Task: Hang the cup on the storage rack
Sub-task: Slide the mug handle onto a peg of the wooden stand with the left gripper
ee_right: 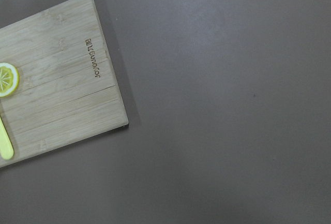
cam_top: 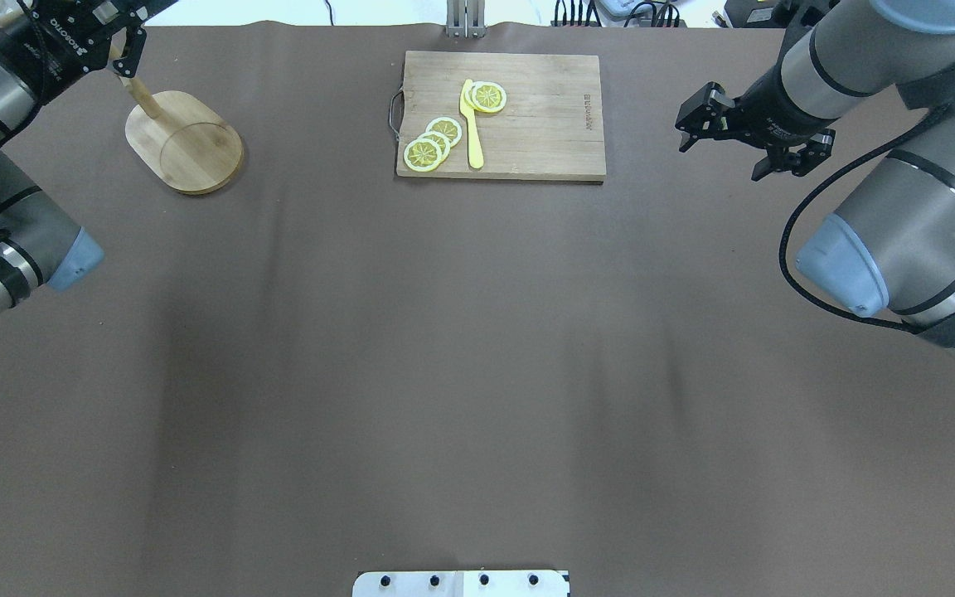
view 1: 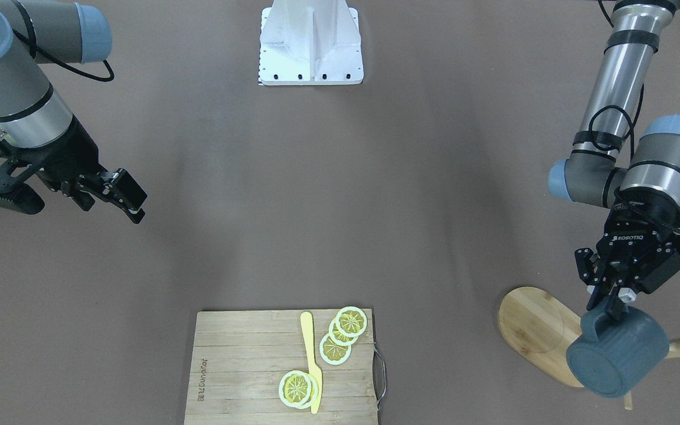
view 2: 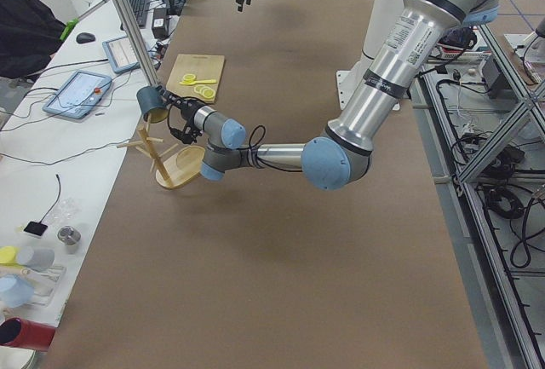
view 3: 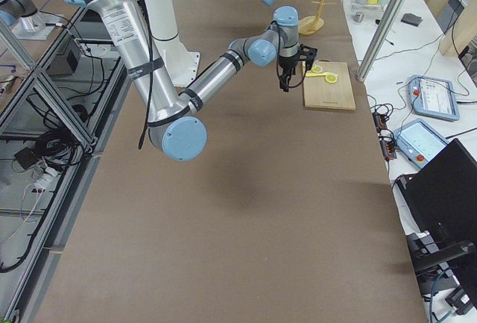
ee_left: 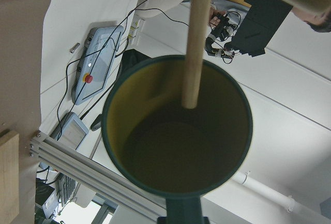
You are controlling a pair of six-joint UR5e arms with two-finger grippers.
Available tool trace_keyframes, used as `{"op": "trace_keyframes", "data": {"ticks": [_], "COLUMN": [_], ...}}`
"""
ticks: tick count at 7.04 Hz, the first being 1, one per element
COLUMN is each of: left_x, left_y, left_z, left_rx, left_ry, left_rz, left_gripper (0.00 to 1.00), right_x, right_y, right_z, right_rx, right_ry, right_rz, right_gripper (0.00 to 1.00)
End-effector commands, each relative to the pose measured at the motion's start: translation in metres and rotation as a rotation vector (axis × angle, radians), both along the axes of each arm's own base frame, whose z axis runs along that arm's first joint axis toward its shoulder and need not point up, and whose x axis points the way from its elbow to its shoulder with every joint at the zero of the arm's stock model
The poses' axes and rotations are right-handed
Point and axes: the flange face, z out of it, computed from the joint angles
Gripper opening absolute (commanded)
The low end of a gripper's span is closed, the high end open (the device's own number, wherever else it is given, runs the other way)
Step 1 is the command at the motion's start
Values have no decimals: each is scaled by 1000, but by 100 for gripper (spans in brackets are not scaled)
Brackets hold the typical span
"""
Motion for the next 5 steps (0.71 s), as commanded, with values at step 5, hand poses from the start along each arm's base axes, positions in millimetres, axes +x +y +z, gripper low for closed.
{"op": "trace_keyframes", "data": {"ticks": [5], "left_x": [-15], "left_y": [0], "left_z": [35], "left_rx": [-59], "left_ry": [-36], "left_rz": [-17], "left_gripper": [0], "right_x": [-8], "right_y": [7], "right_z": [-5], "right_rx": [8], "right_ry": [-1], "right_rz": [2], "right_gripper": [100]}}
